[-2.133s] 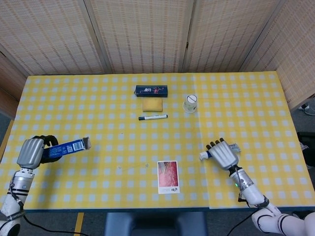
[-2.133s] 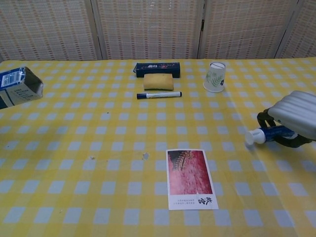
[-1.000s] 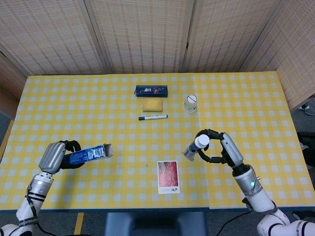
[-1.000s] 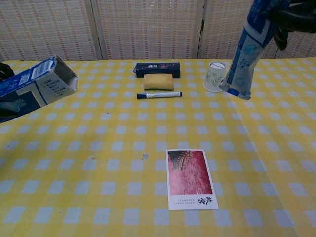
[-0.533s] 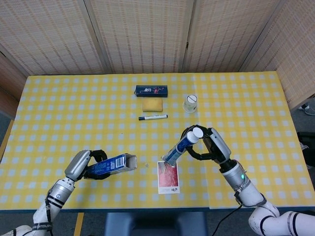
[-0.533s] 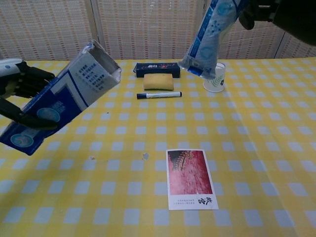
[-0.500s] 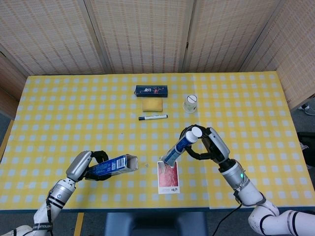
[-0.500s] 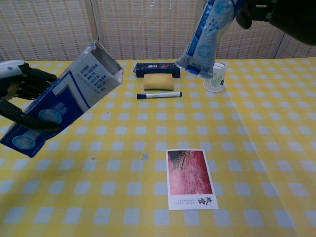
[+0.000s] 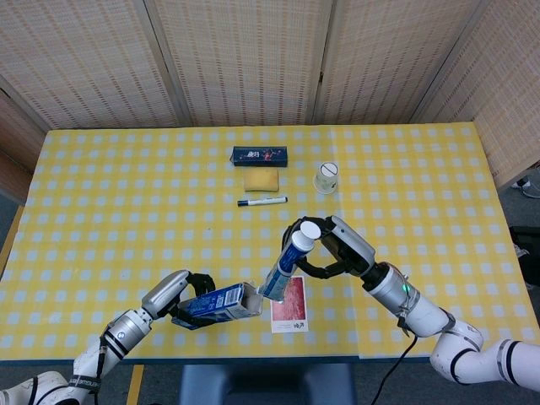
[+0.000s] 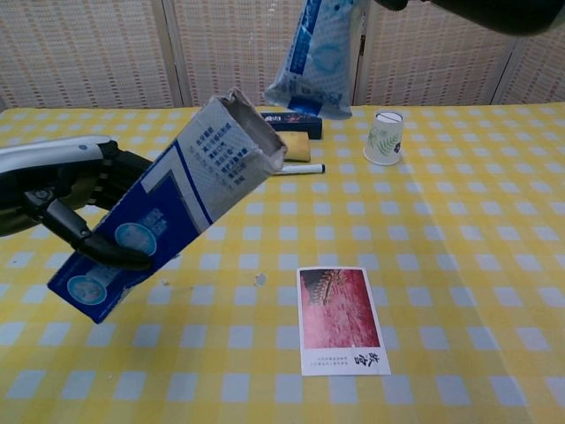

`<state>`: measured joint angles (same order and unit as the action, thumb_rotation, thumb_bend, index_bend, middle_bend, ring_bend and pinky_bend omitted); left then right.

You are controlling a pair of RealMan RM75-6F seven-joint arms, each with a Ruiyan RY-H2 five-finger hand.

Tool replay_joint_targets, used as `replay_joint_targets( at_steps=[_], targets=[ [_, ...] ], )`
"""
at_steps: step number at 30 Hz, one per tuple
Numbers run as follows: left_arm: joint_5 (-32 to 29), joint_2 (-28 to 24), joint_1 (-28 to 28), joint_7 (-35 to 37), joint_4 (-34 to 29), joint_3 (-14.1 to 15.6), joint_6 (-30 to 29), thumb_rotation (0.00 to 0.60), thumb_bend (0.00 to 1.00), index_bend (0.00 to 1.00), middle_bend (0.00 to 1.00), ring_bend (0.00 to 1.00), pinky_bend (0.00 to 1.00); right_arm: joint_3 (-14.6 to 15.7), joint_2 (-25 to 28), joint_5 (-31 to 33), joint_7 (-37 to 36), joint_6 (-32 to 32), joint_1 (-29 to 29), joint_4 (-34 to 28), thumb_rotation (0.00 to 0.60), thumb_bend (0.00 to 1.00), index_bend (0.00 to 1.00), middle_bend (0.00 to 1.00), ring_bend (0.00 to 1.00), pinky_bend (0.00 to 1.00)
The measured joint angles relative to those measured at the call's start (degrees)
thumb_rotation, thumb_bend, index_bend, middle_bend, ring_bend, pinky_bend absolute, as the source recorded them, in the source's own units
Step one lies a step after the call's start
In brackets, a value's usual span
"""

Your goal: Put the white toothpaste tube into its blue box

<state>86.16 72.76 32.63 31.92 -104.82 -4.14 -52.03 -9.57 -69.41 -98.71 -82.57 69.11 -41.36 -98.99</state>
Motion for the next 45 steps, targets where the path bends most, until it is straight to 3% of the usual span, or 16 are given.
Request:
replay_joint_targets(
  at_steps=[8, 24, 45],
  targets=[
    [2.35, -0.43, 4.21, 9.61, -0.28, 0.03, 3.93, 0.600, 0.20, 0.64, 0.65, 0.58, 0.54, 0.17, -0.31, 0.20, -0.16, -0.95, -2.37, -0.34, 0.600, 0.45, 0.86, 0.74, 0.66, 0.64],
    [1.81, -0.13, 7.89, 18.18, -0.02, 0.56, 6.16, 0.600, 0.20, 0.64, 0.65, 0.59, 0.54, 0.03, -4.55, 1.11, -0.36, 1.80, -4.28, 0.95, 0.600, 0.45, 0.86, 0.75, 0.66, 0.64],
    [4.69, -2.25, 8.57, 26.40, 0.32, 1.90, 1.54, 0.600, 0.20, 0.64, 0.65, 0.59, 0.55, 3.05, -8.56, 0.44, 1.42, 1.72, -5.92, 5.45, 0.600, 0.45, 0.86, 0.75, 0.66, 0.64]
  ],
)
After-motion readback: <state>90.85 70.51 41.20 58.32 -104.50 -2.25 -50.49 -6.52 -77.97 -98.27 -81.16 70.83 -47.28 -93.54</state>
